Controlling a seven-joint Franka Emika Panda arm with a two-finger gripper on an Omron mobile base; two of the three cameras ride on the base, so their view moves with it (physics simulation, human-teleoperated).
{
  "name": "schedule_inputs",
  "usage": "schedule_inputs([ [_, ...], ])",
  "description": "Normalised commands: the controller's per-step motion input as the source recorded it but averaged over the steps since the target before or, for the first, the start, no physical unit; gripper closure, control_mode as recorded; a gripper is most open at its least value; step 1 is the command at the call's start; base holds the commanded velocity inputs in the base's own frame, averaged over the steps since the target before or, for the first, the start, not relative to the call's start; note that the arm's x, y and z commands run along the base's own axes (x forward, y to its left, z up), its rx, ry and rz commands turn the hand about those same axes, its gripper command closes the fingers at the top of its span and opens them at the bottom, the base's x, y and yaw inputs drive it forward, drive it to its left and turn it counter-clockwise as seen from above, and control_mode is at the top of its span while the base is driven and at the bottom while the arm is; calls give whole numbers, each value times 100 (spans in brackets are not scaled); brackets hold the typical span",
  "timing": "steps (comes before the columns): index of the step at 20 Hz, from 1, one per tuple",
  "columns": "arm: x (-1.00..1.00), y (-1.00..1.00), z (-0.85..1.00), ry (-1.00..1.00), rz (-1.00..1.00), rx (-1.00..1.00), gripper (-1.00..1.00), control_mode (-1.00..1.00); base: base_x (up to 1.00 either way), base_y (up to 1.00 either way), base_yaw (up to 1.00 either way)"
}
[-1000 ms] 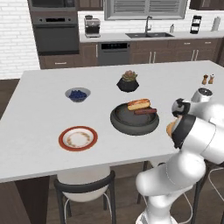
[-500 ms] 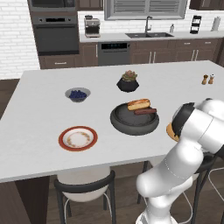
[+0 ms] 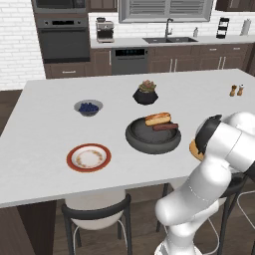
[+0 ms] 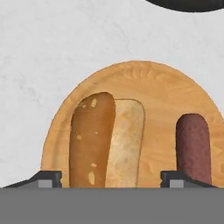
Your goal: Place one bun and one sausage from the bowl on each plate.
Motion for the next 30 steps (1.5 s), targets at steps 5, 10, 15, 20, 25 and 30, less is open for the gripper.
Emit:
schedule_inputs([
  [5,27,14,23,-5,15,-10,-100,-100,0,0,0],
  [10,-8,17,69,-10,13,-16,-100,-100,0,0,0],
  [15,21,87,100,-17,21,-14,-100,-100,0,0,0],
  [20,56,100,96,-17,26,-10,-100,-100,0,0,0],
  [25,78,57,31,4,-1,-4,-100,-100,0,0,0],
  [30,39,5,-24,19,-3,2,-100,-100,0,0,0],
])
